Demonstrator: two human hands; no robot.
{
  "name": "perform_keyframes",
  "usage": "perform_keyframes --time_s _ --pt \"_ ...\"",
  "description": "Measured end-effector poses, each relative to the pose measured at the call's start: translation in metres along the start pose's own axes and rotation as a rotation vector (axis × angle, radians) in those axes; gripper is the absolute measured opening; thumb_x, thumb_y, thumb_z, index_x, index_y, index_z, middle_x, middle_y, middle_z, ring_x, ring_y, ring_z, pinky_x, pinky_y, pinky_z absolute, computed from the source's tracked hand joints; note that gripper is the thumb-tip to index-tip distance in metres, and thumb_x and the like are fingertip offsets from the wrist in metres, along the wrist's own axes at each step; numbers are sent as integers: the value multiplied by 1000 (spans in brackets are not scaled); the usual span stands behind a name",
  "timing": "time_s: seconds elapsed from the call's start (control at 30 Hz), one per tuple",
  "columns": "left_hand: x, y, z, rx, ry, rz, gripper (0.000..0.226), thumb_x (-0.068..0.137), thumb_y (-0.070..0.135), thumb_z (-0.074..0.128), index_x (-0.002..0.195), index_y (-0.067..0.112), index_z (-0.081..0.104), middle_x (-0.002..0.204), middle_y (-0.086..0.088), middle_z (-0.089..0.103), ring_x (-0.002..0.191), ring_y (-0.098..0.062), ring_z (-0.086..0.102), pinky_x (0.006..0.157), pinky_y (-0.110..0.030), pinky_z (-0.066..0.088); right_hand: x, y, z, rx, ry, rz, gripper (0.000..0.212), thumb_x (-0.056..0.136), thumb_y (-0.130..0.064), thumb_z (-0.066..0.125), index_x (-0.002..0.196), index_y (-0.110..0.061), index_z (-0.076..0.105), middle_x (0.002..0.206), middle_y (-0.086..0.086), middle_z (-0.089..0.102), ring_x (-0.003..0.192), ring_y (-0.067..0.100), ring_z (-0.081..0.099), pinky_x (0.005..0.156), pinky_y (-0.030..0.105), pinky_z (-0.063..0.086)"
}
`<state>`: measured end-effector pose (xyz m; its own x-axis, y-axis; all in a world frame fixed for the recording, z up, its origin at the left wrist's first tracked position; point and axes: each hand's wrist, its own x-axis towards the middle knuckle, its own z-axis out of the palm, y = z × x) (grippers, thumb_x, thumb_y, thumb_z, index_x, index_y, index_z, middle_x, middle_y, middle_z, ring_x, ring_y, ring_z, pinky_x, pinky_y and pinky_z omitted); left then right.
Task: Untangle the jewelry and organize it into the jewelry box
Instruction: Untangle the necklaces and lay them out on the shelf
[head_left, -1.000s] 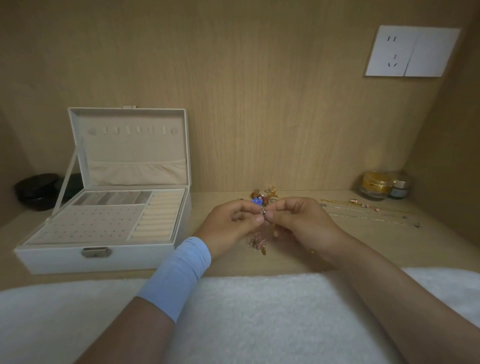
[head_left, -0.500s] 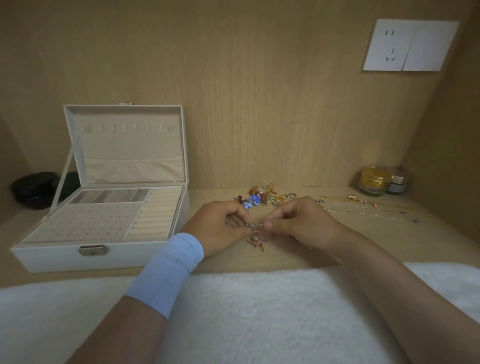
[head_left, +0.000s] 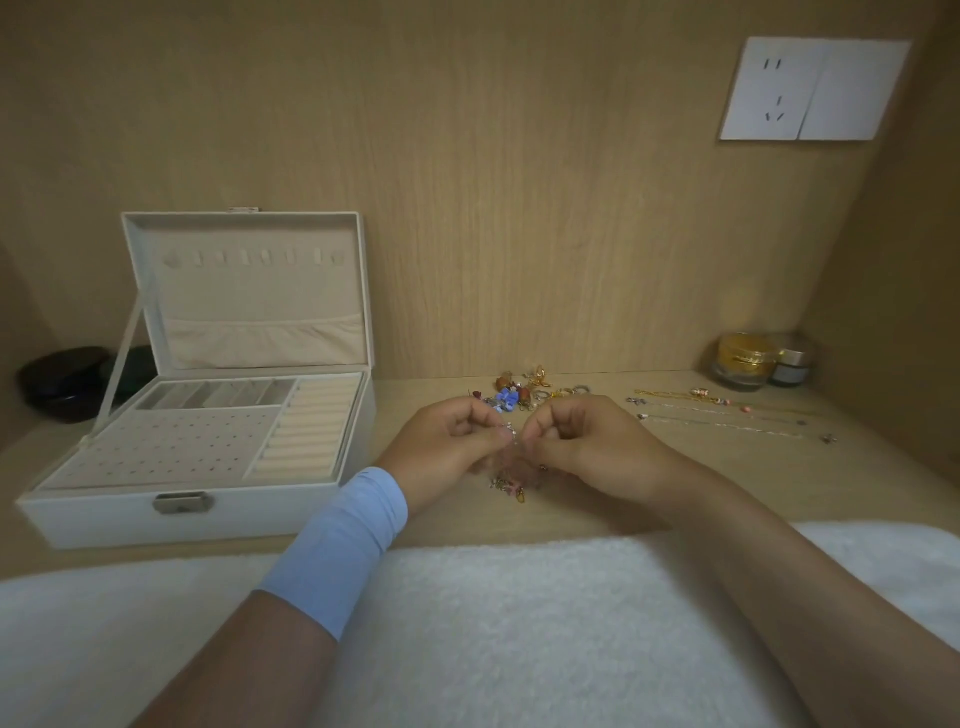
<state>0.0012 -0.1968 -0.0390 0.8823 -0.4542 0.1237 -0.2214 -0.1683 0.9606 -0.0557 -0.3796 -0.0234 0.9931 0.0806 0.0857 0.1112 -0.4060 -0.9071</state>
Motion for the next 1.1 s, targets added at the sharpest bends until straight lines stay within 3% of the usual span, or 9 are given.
perform_keyframes --time_s 0.1,0.27,0.37,0.43,0.57,0.63,0.77,0.93,1.1 --pt "0 0 0 -60 -10 -22 13 87 7 69 79 16 68 78 -16 69 69 -25 60 75 -36 51 0 1 0 -38 -24 -2 15 90 -5 69 77 -14 70 66 5 68 63 7 60 66 19 47" --pt "-2 0 0 -24 -16 -19 12 89 17 69 81 21 77 76 -1 73 67 -13 64 70 -29 54 -6 -6 1 -13 10 -13 22 94 -11 63 83 6 71 78 16 73 67 9 63 69 14 48" --pt "-3 3 -1 21 69 16 11 85 21 74 78 27 78 71 8 73 63 -6 64 67 -24 55 -5 -7 2 68 8 -12 23 95 -12 63 84 6 72 81 27 71 69 21 64 73 25 52" --pt "-5 5 -2 30 88 28 7 83 20 77 79 25 77 68 10 72 59 -5 61 65 -20 53 -3 -7 1 108 42 9 18 92 -20 69 88 -5 78 84 23 74 74 26 69 73 32 54" --pt "-5 8 -2 17 81 29 5 82 22 77 78 22 77 67 6 72 58 -7 59 64 -21 51 -3 -8 0 126 93 24 13 91 -14 71 93 -3 78 75 16 67 57 9 56 51 15 44" --pt "-5 9 -2 20 59 26 9 86 22 73 80 17 76 71 2 74 60 -9 58 66 -25 51 -3 -7 0 126 79 19 11 92 -12 69 89 -4 77 74 13 67 62 11 55 52 16 45" --pt "-5 10 -2 16 34 -6 18 94 22 63 80 14 70 66 0 72 57 -15 53 64 -30 47 -3 -10 1 95 88 15 16 98 -13 61 84 -11 68 60 -10 66 50 0 54 47 11 39" --pt "-5 13 -1 59 29 -13 27 99 21 54 75 14 64 57 4 65 51 -14 50 58 -27 43 -6 -17 2 164 84 36 20 102 -15 54 86 -10 63 58 -10 66 46 1 54 41 12 39" --pt "-3 11 -1 34 94 17 21 95 26 58 76 20 66 74 9 70 68 -11 58 75 -31 49 -9 -23 1 256 76 63 19 103 -17 52 91 -7 62 70 -2 66 45 3 55 36 12 37"
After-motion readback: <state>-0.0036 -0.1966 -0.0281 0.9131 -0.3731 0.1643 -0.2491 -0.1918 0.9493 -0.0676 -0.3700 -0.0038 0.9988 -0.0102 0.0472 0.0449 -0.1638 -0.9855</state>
